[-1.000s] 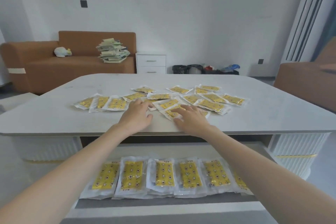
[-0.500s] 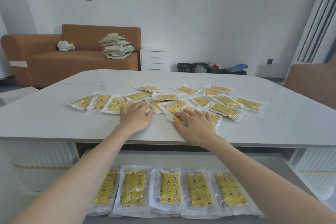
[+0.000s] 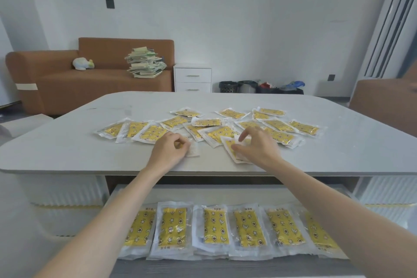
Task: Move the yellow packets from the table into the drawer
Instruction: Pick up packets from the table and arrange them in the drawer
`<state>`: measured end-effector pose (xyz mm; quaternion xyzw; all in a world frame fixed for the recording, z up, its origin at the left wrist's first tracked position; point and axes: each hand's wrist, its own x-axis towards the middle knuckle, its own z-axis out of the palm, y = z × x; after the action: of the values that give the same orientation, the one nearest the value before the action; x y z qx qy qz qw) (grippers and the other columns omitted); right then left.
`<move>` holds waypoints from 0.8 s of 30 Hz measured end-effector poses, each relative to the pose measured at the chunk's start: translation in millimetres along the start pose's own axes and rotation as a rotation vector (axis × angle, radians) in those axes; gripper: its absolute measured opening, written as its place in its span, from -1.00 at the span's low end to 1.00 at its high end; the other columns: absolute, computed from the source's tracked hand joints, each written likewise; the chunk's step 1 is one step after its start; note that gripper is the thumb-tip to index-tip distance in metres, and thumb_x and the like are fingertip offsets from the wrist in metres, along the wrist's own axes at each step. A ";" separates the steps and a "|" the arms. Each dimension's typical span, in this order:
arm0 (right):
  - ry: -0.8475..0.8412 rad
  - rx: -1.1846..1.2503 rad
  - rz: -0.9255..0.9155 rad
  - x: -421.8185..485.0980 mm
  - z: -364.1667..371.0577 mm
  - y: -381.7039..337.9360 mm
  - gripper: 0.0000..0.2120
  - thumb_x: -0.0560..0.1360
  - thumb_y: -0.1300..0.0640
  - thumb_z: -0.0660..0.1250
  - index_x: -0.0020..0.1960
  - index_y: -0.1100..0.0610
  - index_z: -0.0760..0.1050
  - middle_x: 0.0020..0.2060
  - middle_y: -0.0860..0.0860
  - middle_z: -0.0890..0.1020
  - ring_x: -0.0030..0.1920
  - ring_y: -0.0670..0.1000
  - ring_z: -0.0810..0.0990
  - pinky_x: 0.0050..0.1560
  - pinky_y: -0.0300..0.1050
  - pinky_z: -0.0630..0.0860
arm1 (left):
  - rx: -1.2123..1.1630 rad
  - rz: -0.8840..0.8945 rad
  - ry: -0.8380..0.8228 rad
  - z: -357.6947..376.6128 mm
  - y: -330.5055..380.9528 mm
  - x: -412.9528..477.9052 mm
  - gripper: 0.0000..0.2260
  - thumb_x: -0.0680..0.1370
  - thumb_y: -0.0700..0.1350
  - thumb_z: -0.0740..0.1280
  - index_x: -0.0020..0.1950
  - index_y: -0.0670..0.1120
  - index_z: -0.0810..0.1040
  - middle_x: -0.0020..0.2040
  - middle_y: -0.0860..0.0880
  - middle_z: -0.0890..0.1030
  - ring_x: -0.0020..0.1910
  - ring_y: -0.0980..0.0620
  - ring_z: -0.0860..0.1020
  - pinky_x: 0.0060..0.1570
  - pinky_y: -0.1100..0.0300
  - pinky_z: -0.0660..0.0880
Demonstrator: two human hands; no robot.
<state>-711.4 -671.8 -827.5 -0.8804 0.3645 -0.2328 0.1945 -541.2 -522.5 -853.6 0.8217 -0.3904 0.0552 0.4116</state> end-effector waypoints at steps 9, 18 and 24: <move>-0.137 0.126 0.308 16.7 2.1 -10.4 -0.11 0.26 -0.01 0.54 0.35 0.18 0.05 0.11 0.09 0.40 0.28 0.22 0.34 0.24 0.05 0.37 | 0.185 -0.235 0.078 3.2 -4.6 6.7 -0.53 0.41 0.20 0.38 0.14 -0.09 0.46 0.19 -0.12 0.46 0.28 -0.14 0.34 0.21 0.08 0.25; -0.329 0.116 0.318 30.0 -9.6 -16.7 0.29 0.09 -0.33 0.54 0.52 0.11 -0.13 0.44 0.06 0.25 0.46 0.21 0.19 0.41 0.17 0.23 | 0.064 -0.195 0.035 -0.6 -7.9 8.6 -0.49 0.40 0.08 0.44 0.28 -0.06 0.43 0.25 -0.06 0.50 0.29 -0.04 0.42 0.28 0.08 0.31; -0.387 -0.131 0.306 24.8 -23.8 -29.4 0.11 0.39 -0.14 0.45 0.53 0.29 -0.24 0.51 0.19 0.12 0.47 0.19 0.22 0.38 0.02 0.27 | -0.151 -0.226 -0.101 -12.1 -11.3 14.4 -0.39 0.32 0.02 0.56 0.30 -0.04 0.42 0.35 -0.10 0.41 0.34 -0.04 0.38 0.26 0.09 0.35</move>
<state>-692.8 -674.8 -786.3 -0.8539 0.4638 -0.0036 0.2362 -520.7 -518.3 -846.9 0.8288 -0.3186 -0.0624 0.4558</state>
